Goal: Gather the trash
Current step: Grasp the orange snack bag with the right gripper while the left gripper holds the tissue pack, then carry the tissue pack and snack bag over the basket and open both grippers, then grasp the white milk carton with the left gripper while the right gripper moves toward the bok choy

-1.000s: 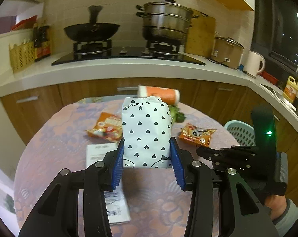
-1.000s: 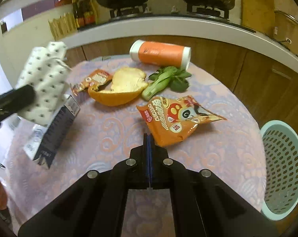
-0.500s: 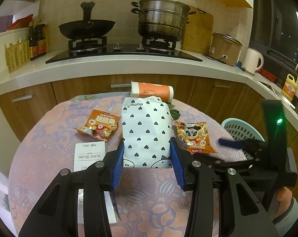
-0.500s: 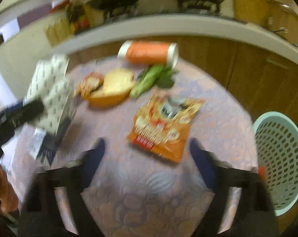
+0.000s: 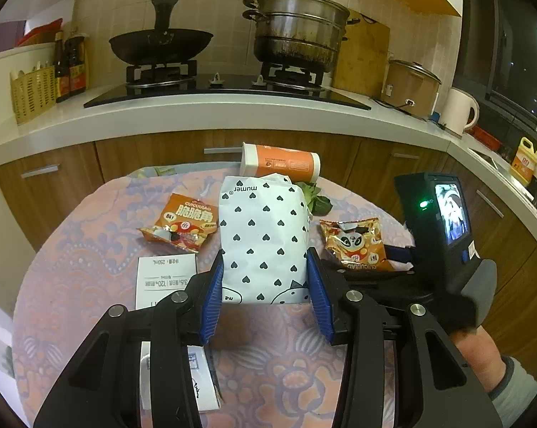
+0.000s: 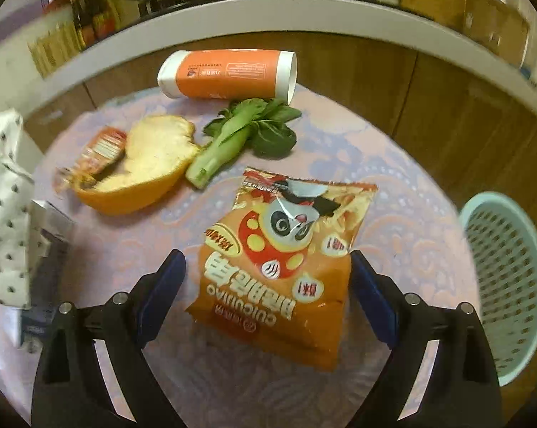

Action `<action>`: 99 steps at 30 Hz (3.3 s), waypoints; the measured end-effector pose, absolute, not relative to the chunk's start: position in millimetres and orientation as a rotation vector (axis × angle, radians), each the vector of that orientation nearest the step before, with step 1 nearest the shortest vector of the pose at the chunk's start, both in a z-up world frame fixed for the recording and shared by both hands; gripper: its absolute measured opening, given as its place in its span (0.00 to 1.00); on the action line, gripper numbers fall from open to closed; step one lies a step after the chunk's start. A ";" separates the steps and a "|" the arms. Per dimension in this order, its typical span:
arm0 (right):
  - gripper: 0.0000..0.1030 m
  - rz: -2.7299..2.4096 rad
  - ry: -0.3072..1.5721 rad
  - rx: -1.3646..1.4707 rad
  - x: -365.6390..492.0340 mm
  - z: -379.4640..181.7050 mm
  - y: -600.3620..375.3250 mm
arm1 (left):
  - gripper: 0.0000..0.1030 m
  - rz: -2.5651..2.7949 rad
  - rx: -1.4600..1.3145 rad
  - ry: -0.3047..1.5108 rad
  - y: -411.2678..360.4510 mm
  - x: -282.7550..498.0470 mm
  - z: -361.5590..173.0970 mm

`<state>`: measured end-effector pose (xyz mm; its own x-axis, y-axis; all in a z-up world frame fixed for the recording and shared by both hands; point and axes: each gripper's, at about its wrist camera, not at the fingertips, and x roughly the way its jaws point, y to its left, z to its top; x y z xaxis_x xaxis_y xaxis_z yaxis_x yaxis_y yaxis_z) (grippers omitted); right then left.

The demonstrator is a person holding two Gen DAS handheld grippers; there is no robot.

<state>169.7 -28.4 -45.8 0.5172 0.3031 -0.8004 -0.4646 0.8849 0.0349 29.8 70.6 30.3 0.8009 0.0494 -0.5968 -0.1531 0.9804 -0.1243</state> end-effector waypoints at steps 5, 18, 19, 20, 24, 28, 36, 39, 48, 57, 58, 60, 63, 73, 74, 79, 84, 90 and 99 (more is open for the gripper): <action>0.53 0.463 0.898 -0.191 168.0 -43.0 -35.1 | 0.40 0.099 -0.180 0.647 66.9 36.2 27.9; 0.27 0.435 0.747 -0.074 154.4 8.3 -135.5 | 0.40 -0.046 -0.158 0.652 -1.6 74.3 40.9; 0.27 0.404 0.734 -0.062 154.9 12.5 -151.7 | 0.40 -0.079 -0.149 0.651 -15.2 81.1 42.2; 0.27 0.387 0.729 -0.052 155.9 15.1 -163.7 | 0.40 -0.096 -0.144 0.650 -22.6 85.1 41.9; 0.27 0.290 0.710 -0.021 161.4 19.2 -216.9 | 0.40 -0.183 -0.127 0.650 -62.5 104.5 40.5; 0.27 0.212 0.723 0.026 168.4 12.0 -261.7 | 0.40 -0.249 -0.104 0.668 -101.9 126.0 34.4; 0.27 0.099 0.827 0.102 191.4 -25.8 -320.3 | 0.40 -0.329 -0.081 0.737 -159.0 168.6 9.2; 0.28 0.094 0.878 0.139 199.5 -38.3 -330.6 | 0.40 -0.332 -0.077 0.768 -168.0 182.0 -3.2; 0.53 0.055 0.951 0.151 214.3 -63.6 -339.3 | 0.63 -0.324 -0.089 0.815 -182.8 201.7 -24.2; 0.54 0.064 0.928 0.178 203.9 -60.5 -341.7 | 0.63 -0.287 -0.065 0.758 -161.4 178.8 -7.8; 0.54 0.069 0.917 0.182 201.3 -56.8 -339.9 | 0.65 -0.281 -0.071 0.744 -156.4 173.9 -2.8; 0.54 0.080 0.899 0.183 197.8 -49.9 -335.3 | 0.68 -0.261 -0.079 0.714 -147.6 165.0 6.9; 0.56 0.110 0.855 0.172 189.9 -33.1 -319.9 | 0.75 -0.247 -0.092 0.684 -135.1 153.1 20.6; 0.59 0.239 0.750 0.100 164.9 15.4 -249.2 | 0.79 -0.095 -0.074 0.553 -73.1 93.4 59.6; 0.60 0.256 0.747 0.091 163.0 18.1 -240.9 | 0.79 -0.075 -0.075 0.546 -65.7 88.1 61.7; 0.60 0.339 0.726 0.032 149.3 25.7 -192.8 | 0.83 0.030 -0.088 0.526 -21.2 54.3 68.1; 0.62 0.415 0.717 -0.035 140.1 24.4 -140.9 | 0.85 0.171 -0.110 0.535 31.6 18.7 64.0; 0.62 0.468 0.687 -0.090 134.5 21.1 -95.2 | 0.86 0.300 -0.196 0.585 94.6 -15.0 40.5; 0.62 0.524 0.737 -0.061 164.5 17.0 -46.9 | 0.86 0.270 -0.283 0.716 118.5 -8.1 -7.4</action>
